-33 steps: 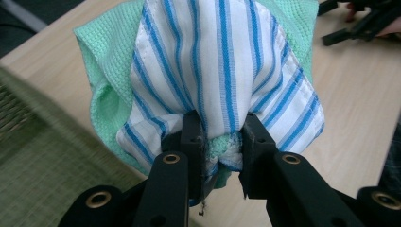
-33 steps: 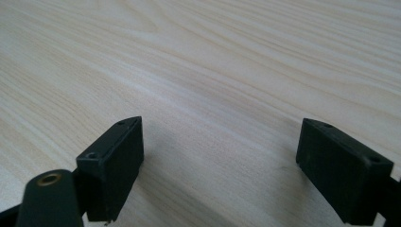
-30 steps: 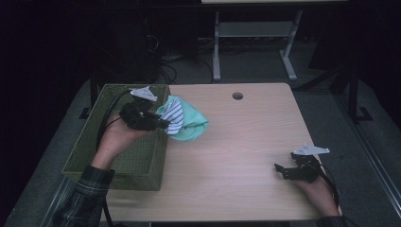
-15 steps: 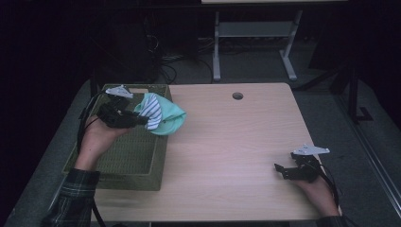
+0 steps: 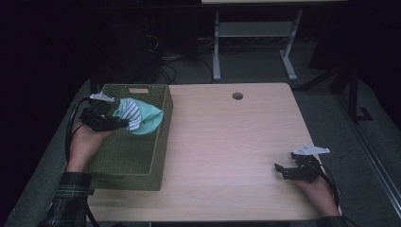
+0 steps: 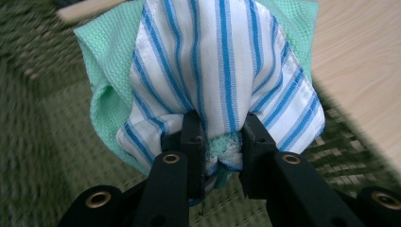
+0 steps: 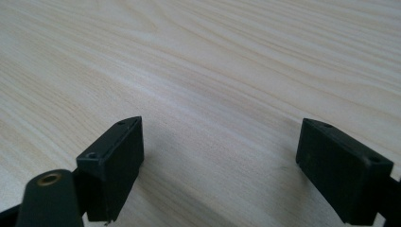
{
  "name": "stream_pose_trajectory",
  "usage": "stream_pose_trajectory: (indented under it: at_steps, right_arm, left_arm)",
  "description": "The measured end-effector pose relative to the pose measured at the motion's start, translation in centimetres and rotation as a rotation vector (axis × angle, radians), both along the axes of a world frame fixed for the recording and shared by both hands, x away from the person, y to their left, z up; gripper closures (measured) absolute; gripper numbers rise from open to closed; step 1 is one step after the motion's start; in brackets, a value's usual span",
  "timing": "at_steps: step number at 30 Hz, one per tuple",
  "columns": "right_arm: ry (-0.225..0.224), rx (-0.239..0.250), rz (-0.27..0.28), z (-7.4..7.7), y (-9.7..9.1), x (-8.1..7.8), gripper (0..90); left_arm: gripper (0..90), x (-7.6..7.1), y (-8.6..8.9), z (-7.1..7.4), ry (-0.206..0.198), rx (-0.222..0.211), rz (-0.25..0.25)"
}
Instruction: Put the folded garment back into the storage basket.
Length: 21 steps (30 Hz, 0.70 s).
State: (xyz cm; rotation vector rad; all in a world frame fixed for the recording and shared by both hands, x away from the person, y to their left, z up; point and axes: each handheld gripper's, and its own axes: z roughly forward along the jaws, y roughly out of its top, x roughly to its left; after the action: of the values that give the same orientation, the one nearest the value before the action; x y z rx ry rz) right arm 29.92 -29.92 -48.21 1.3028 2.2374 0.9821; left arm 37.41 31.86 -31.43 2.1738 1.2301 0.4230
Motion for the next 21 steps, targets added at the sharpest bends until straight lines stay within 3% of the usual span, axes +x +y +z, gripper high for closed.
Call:
stream_pose_trajectory:
  at_steps: [9,21]
  right_arm:
    - [0.000,0.000,0.000,0.0,0.0,0.0,15.4]
    - [0.000,0.001,-0.001,0.0,0.0,0.0,15.5]
  left_arm:
    - [73.9,0.2,1.7,-2.9,0.033,0.012,0.057]
    - [73.4,0.5,2.5,-6.4,0.081,0.010,0.060]
